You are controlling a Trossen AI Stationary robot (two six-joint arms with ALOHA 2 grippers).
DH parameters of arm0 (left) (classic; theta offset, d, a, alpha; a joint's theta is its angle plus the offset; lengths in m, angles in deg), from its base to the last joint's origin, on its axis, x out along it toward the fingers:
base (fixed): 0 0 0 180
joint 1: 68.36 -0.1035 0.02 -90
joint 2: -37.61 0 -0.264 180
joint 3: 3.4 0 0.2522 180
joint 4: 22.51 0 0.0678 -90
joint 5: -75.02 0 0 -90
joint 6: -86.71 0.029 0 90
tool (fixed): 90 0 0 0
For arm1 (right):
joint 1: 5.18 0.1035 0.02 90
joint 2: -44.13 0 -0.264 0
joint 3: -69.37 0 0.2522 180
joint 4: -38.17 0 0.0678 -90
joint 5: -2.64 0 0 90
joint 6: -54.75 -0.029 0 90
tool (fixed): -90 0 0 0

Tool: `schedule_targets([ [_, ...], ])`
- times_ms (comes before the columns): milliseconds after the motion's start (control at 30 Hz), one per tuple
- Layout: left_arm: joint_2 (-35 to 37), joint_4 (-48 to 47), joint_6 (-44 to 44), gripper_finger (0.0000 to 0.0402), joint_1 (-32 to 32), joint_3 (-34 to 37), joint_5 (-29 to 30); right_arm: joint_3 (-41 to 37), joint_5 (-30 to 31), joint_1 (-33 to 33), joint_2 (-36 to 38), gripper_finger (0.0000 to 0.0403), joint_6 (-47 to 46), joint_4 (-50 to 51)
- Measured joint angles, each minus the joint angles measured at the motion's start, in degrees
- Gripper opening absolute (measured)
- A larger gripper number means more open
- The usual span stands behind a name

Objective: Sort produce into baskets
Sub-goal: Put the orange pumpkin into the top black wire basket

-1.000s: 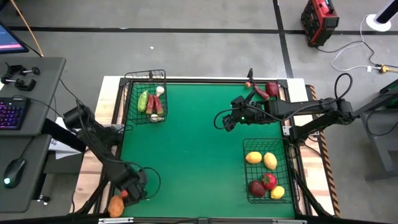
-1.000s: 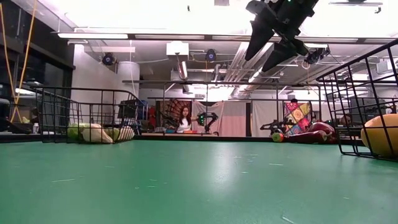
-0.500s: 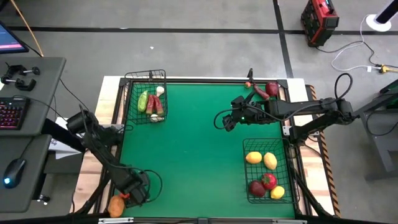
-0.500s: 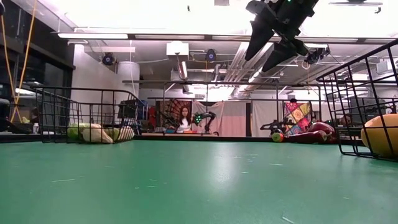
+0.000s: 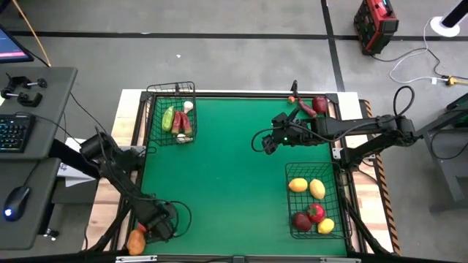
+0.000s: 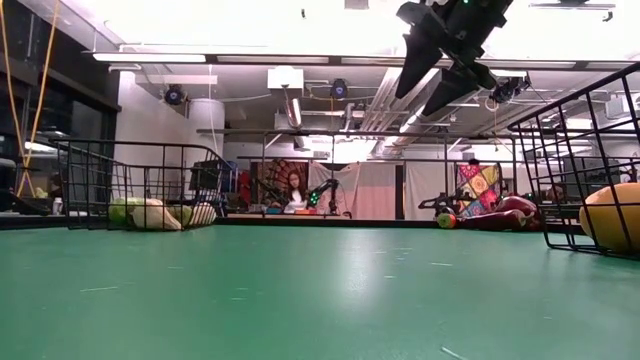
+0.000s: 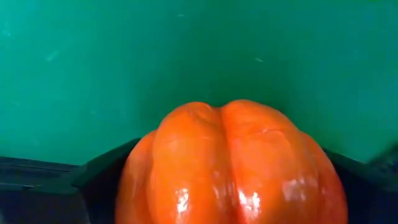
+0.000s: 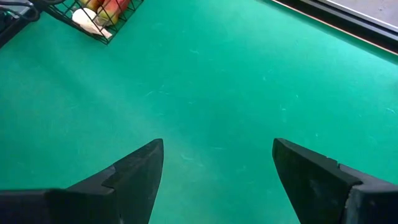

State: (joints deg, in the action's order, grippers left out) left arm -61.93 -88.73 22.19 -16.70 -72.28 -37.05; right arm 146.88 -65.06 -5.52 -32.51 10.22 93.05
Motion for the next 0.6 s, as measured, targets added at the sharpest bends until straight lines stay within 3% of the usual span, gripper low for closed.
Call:
schedule_targets([
  [100, 3.04, -1.32, 2.81, 0.0347, -1.49, -0.65, -0.01, 0.00, 0.07, 0.00, 0.00, 0.0295, 0.02, 0.04],
  [300, 14.73, -6.32, 7.62, 0.0345, -8.07, -3.33, 6.13, 0.00, 0.09, 0.00, 0.00, 0.0295, 0.02, 0.04],
  [433, 24.18, -9.04, 12.04, 0.0345, -16.12, -6.67, 17.61, 0.00, 0.12, -0.02, 0.00, 0.0295, 0.02, 0.04],
  [600, 33.31, -9.18, 19.56, 0.0359, -30.44, -11.11, 38.42, 0.00, 0.11, -0.02, 0.00, 0.0295, -0.52, 0.03],
])
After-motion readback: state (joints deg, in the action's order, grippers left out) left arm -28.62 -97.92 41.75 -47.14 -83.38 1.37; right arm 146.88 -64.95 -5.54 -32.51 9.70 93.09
